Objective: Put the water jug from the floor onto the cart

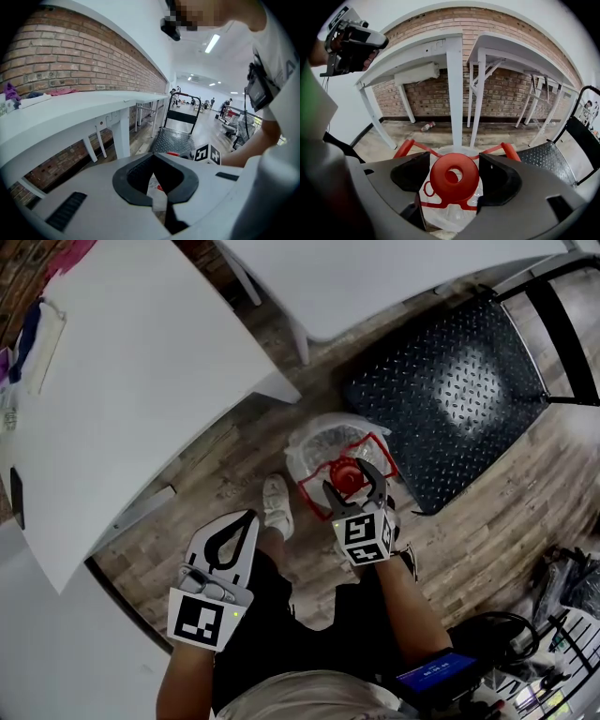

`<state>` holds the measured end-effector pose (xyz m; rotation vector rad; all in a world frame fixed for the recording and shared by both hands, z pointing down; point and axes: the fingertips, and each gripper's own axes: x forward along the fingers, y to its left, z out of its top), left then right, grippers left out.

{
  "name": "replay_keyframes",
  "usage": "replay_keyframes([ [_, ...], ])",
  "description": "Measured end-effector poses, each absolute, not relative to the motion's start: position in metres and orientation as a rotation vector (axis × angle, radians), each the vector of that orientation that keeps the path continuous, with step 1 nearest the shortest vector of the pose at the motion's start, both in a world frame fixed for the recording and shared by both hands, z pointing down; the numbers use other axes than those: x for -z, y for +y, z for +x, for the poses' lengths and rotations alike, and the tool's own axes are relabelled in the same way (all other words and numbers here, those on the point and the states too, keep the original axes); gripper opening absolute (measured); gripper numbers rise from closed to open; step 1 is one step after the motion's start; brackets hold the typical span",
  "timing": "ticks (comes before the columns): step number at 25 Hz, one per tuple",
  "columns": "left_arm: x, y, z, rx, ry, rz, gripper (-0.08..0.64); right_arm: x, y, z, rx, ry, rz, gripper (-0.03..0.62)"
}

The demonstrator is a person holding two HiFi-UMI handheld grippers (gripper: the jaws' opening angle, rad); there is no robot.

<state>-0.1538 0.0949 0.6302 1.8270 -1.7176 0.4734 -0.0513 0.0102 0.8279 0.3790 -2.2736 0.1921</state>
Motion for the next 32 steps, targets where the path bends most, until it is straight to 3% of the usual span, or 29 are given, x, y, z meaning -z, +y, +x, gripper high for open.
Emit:
replay_keyframes([
  [15,-0.62,0.092,-0.164,-0.474,-1.668,1.865,0.001,-0.815,0.011,-0.052,-0.181,-2.286,0.447,0.31],
  [32,-0.482,0.04,-0.139,-0.34,-1.508,2.198,0.002,-0.586,0.004,0.007,-0.39,-2.244,0.767,0.308],
])
